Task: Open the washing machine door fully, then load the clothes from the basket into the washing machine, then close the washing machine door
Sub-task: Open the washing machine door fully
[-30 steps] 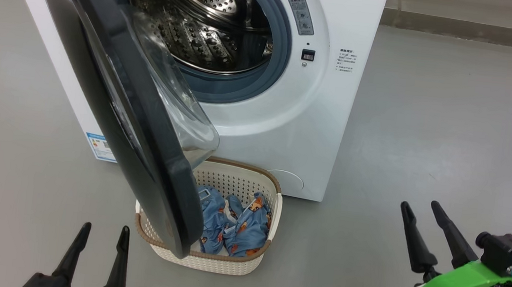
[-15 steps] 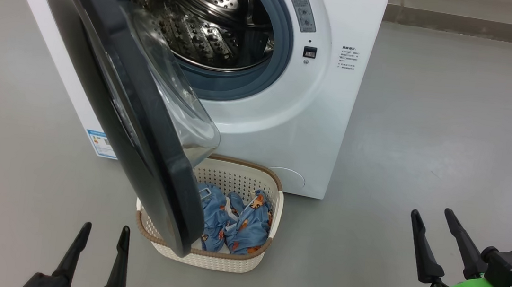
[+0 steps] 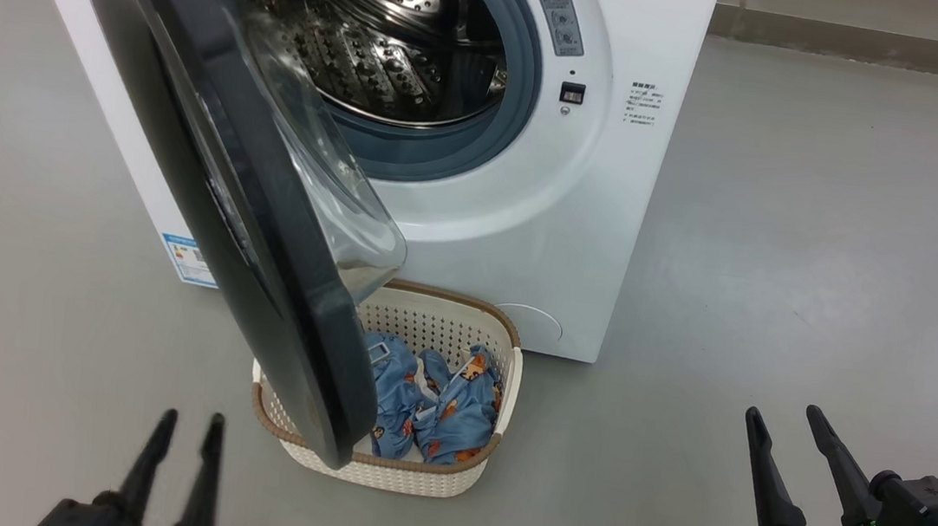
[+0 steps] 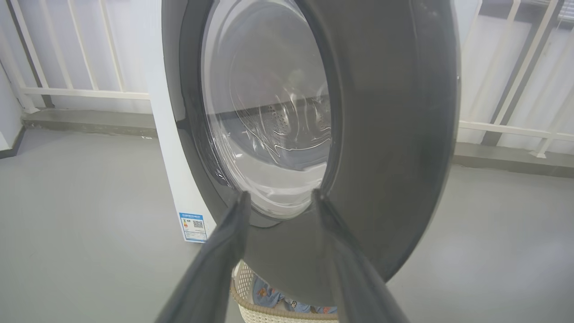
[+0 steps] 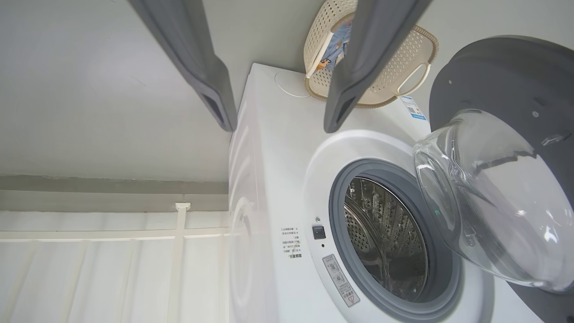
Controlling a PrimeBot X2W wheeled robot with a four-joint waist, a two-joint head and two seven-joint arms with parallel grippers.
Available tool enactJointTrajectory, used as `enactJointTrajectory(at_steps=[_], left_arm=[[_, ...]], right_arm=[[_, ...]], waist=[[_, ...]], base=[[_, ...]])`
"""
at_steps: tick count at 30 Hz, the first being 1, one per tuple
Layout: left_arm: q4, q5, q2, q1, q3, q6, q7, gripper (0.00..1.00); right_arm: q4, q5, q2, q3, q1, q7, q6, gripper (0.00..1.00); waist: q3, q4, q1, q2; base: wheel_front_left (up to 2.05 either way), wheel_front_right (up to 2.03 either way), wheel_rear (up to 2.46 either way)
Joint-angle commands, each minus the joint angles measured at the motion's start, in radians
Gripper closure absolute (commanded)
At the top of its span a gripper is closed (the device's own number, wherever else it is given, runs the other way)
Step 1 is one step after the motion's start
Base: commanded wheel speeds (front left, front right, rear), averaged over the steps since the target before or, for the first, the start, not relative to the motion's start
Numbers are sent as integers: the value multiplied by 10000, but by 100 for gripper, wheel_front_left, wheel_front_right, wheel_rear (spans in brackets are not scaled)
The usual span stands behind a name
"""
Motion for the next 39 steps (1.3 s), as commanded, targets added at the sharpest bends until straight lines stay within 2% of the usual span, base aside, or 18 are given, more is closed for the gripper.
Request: enactJointTrajectory(at_steps=[1, 6, 11, 15, 19, 20, 24, 31, 39], left_arm=[[-245, -109, 87, -431, 342, -10, -65, 100], [-930, -452, 87, -651, 550, 189, -65, 100], [-2418, -734, 87, -911, 567, 550, -65, 100], [-3775, -665, 87, -1171, 116, 711, -65, 100], [-4605, -647, 87, -1378, -863, 705, -65, 100], [-4605, -647, 87, -1378, -863, 705, -65, 100], [-4521, -761, 87, -1605, -2039, 673, -65, 100], [-3178, -1286, 87, -2099, -3442, 702, -65, 100], [-1542, -1850, 87, -2457, -4007, 877, -65, 100]], right_arm=[[-198, -103, -110, 176, -112, -124, 46, 0], [-275, -172, -86, 170, -122, -124, 46, 0], [-354, -211, -103, 180, -126, -124, 46, 0], [-428, -226, -116, 175, -150, -124, 46, 0], [-492, -237, -128, 162, -209, -124, 46, 0], [-492, -237, -128, 162, -209, -124, 46, 0], [-553, -266, -121, 164, -272, -124, 46, 0], [-605, -307, -143, 204, -384, -124, 46, 0], [-595, -319, -160, 227, -454, -124, 46, 0]], waist=[[2, 2, 0, -1], [-12, 25, 0, -1], [-10, 57, 0, -1], [35, 78, 0, -1], [100, 60, 0, -1], [100, 60, 0, -1], [197, 17, 0, -1], [366, -119, 0, -1], [433, -227, 0, -1]], base=[[0, 0, 0], [0, 0, 0], [0, 0, 0], [0, 0, 0], [0, 0, 0], [0, 0, 0], [0, 0, 0], [0, 0, 0], [0, 0, 0]])
